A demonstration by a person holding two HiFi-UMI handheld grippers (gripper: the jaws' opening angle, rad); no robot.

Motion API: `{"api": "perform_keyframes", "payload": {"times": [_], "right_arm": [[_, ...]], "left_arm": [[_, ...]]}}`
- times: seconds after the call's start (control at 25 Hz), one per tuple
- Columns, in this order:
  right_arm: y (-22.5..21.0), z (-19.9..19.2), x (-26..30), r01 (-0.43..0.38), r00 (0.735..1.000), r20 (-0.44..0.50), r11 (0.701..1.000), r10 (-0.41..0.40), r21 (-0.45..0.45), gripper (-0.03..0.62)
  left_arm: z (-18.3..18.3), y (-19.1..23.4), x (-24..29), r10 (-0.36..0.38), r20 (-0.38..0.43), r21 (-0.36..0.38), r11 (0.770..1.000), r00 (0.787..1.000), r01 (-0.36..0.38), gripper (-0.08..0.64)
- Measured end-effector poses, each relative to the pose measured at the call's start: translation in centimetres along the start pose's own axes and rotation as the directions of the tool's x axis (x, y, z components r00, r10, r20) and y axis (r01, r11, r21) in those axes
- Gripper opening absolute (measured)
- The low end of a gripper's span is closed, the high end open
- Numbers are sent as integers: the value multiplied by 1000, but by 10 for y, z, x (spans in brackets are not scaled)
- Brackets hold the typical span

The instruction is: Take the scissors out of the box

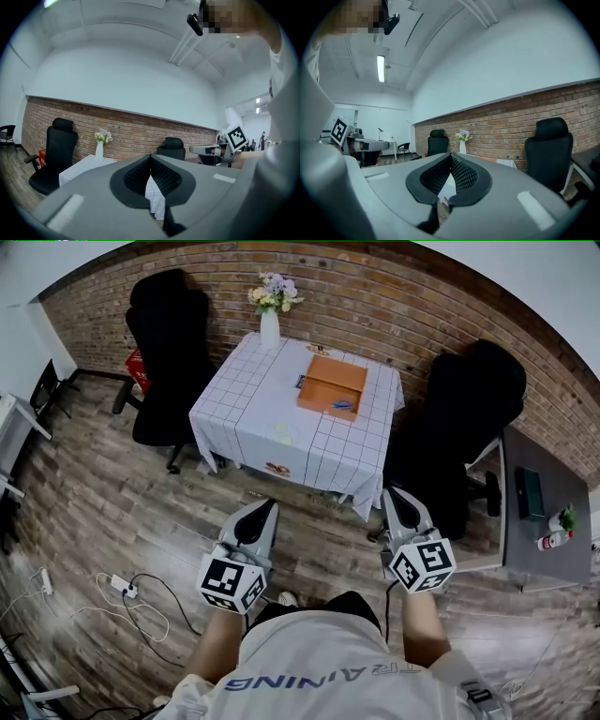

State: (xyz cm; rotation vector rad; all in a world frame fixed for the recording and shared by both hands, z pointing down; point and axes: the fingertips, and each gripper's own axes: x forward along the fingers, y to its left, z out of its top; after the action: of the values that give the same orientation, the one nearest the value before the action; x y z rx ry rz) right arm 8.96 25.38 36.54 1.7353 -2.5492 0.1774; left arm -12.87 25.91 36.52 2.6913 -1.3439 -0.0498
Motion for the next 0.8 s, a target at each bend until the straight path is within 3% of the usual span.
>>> {"api": "perform_keyframes", "payload": {"times": [0.52,0.8], "right_arm": [[9,2,52,-13,1000,-26,1000,13,-21,15],[-16,3,91,-38,999,-23,999,38,-12,15]], "left_arm": [[-4,50,9,23,-17,-9,1000,1000,-23,0],[-3,68,44,61,-25,-9,998,998,-61,0]]}}
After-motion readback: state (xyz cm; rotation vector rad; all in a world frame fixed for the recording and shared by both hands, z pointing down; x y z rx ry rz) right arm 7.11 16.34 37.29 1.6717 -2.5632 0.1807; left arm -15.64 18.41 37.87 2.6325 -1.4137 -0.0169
